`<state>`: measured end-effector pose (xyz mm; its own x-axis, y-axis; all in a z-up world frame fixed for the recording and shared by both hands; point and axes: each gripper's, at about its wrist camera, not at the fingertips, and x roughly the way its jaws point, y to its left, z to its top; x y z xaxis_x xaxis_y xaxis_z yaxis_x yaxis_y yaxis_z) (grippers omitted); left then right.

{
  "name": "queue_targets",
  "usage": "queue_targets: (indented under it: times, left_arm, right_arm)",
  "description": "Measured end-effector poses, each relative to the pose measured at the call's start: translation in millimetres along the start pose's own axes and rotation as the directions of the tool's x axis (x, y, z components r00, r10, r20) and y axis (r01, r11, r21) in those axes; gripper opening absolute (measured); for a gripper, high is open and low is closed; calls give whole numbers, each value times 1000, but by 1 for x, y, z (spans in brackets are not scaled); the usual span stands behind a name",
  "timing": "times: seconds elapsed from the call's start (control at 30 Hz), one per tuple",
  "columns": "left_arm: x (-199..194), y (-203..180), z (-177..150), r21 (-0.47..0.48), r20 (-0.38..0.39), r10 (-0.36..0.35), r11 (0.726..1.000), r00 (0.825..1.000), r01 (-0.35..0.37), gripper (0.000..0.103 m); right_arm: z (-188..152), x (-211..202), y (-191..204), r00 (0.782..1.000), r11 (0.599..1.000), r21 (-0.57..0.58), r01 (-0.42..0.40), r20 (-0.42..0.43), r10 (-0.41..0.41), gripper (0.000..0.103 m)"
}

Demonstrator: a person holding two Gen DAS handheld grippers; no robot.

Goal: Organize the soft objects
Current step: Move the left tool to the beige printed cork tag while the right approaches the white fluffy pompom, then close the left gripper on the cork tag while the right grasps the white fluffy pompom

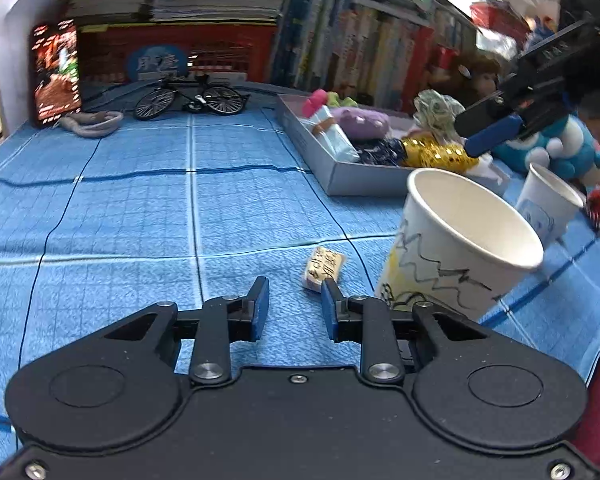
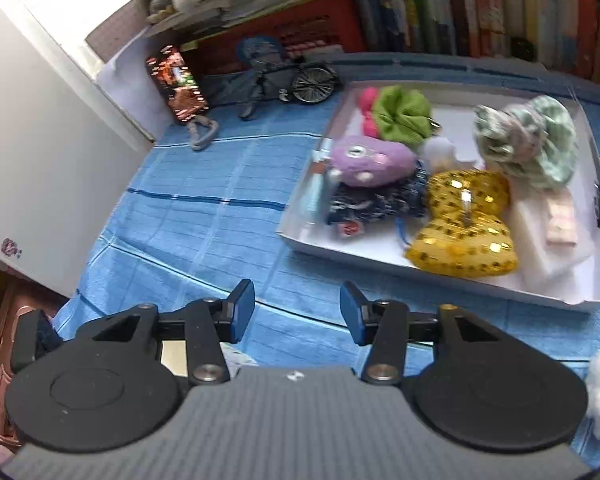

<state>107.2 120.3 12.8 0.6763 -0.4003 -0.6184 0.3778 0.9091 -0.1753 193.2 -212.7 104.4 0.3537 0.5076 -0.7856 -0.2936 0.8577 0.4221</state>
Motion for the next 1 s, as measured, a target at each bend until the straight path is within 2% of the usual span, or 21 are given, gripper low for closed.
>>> queue_targets:
  times: [0.13, 0.3, 0.4, 0.47, 0.57, 0.7, 0.83, 0.9, 1.0]
  left_arm:
    - [5, -8, 5, 34, -27, 22, 999, 999, -21, 26]
    - [8, -6, 11, 16, -41, 52, 999, 998, -52, 32]
    - [9, 0, 15, -21, -56, 57, 998, 997, -59, 34]
    - [7, 9, 18, -84, -61, 45, 995, 997, -50, 36]
    - [8, 24, 23, -199, -63, 4, 980, 998, -16, 37]
    - [16, 35, 30, -270, -88, -25, 963, 996, 0, 37]
    - [23, 52, 43, -432, -152, -106, 901, 983, 30, 46]
    - [24, 54, 49, -459, -184, -121, 888, 976, 23, 46]
    - [26, 52, 55, -464, -230, -117, 886, 966, -3, 46]
  right_arm:
    - [7, 7, -7, 999, 1000, -25, -14, -39, 13, 55]
    - [7, 3, -13, 1000, 999, -43, -13, -15, 12, 57]
    - [1, -7, -22, 1000, 1000, -23, -12, 12, 12, 65]
    - [-2, -13, -28, 1000, 1000, -4, -2, 28, 2, 66]
    - [-6, -26, -35, 998, 1000, 20, 18, 63, -19, 66]
    - [-11, -45, -40, 993, 998, 42, 36, 112, -41, 68]
    - [-17, -62, -41, 986, 996, 63, 69, 146, -77, 69]
    - [-22, -72, -40, 983, 995, 72, 71, 164, -82, 71]
    - [-33, -89, -36, 976, 994, 74, 82, 194, -95, 73]
